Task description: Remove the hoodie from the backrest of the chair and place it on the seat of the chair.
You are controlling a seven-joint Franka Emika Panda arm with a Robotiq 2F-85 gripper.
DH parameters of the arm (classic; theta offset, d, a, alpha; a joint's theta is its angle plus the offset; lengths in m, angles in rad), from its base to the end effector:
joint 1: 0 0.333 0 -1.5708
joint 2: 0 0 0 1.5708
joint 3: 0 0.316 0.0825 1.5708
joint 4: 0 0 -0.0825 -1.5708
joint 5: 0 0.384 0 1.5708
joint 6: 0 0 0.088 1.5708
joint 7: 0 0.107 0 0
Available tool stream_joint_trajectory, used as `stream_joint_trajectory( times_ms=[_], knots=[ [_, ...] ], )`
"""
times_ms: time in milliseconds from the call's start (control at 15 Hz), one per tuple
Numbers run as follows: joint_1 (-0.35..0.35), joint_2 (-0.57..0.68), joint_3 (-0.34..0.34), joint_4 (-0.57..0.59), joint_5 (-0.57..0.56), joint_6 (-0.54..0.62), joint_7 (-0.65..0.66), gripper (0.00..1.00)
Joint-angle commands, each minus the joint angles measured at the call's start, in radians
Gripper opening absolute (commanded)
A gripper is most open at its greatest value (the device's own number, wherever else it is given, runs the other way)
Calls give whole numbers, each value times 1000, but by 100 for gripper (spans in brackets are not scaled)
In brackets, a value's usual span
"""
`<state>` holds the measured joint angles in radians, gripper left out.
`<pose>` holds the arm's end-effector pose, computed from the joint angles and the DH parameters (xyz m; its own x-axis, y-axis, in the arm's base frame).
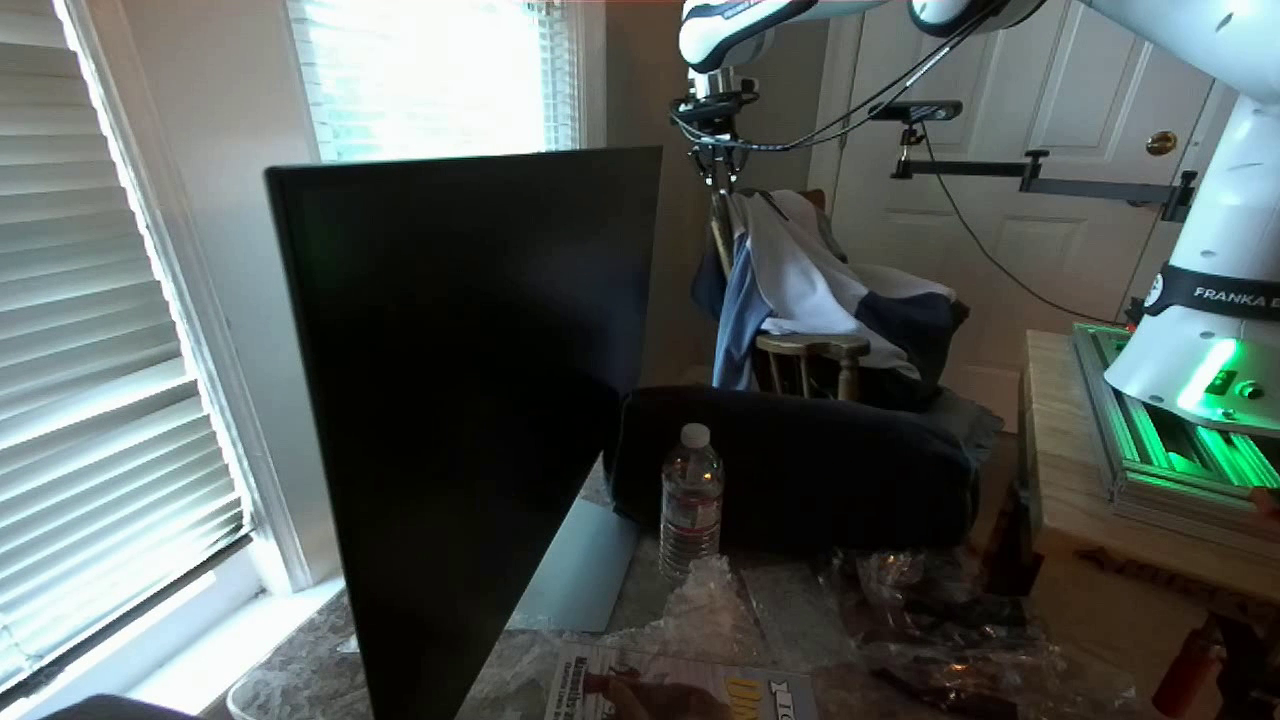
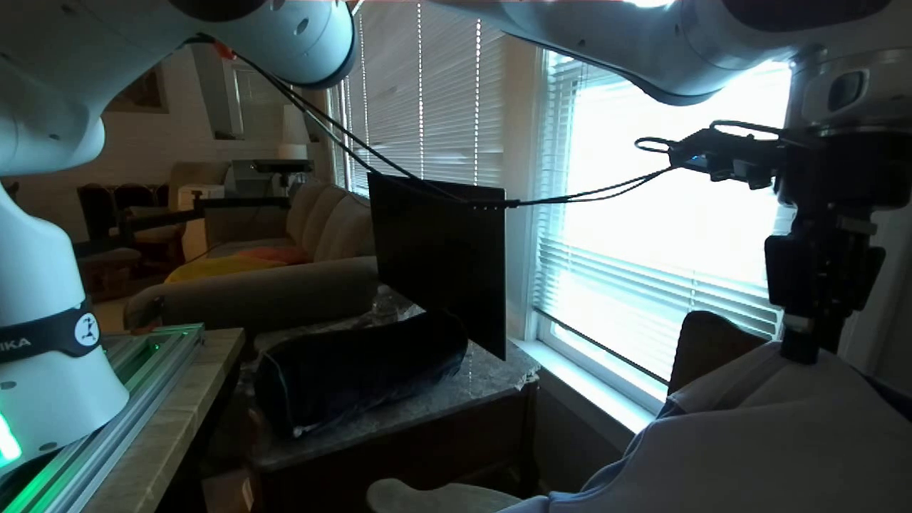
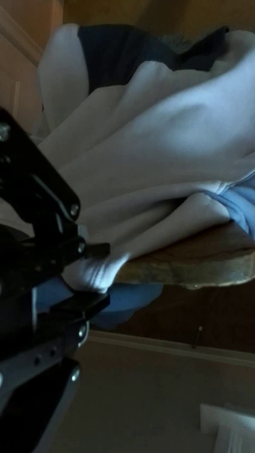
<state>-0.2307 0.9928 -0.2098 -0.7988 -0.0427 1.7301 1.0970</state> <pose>0.7357 -0.2705 0.3296 0.1406 -0.9757 0.1680 -0.9826 -0.1167 0.1444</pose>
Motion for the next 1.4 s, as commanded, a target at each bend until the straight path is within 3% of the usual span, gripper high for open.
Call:
stream_joint_trajectory(
  times_ms=[0, 67, 333, 733, 1333],
  knots=[
    [2, 33, -6, 62, -3, -33, 22, 21],
    [2, 33, -7, 63, -4, -34, 21, 23],
    [3, 27, -9, 69, -7, -33, 19, 0],
    [2, 6, -1, 58, 2, -52, 0, 1],
    [-100, -114, 131, 57, 146, -272, -213, 1]
  ],
)
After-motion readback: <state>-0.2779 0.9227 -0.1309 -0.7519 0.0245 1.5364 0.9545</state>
